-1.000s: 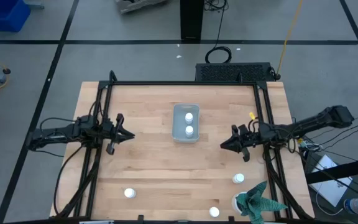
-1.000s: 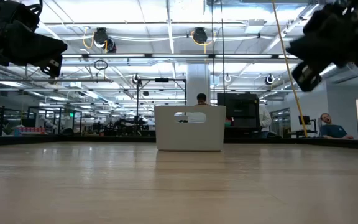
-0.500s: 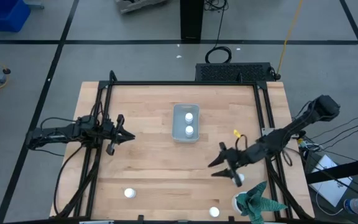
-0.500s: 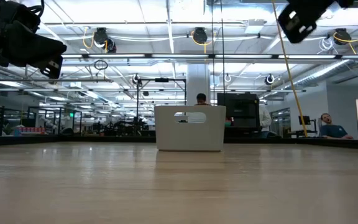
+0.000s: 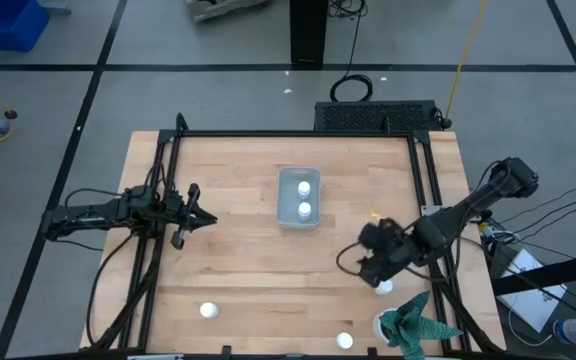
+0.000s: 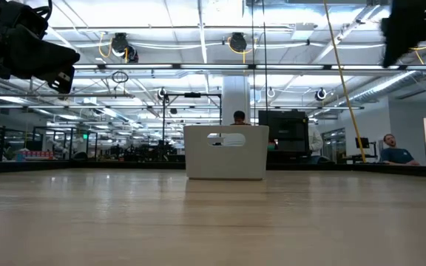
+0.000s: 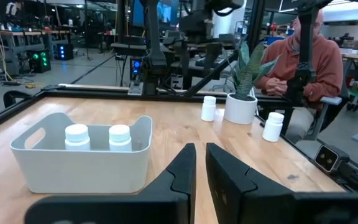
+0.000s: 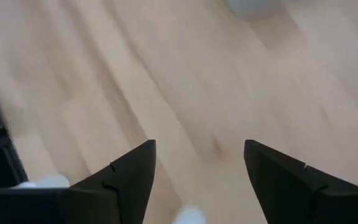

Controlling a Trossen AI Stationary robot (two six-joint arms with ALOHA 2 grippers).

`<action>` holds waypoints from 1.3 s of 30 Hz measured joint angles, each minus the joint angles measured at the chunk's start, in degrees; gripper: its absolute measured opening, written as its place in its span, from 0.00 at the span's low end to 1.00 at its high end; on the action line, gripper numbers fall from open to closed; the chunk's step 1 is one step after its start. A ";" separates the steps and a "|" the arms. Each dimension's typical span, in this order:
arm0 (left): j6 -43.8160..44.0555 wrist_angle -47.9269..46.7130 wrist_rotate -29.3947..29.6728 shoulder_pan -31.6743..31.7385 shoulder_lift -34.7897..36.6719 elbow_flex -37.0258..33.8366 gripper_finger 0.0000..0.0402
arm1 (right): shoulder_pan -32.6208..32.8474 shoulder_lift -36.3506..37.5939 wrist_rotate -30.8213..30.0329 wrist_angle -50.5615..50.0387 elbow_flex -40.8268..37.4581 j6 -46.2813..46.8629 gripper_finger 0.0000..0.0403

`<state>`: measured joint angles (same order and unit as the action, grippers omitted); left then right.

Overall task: Pick and place pill bottles into a basket
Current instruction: Put the white pill bottle into the gray bin

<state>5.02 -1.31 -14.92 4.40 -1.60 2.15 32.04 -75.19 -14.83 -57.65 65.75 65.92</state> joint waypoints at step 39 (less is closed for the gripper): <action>-0.04 -0.01 0.00 0.00 -0.01 -0.01 0.10 | 6.72 -10.61 19.54 -2.56 -1.89 35.59 0.58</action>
<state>4.97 -1.32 -14.92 4.40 -1.61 2.13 38.76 -85.79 4.71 -60.21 63.86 101.51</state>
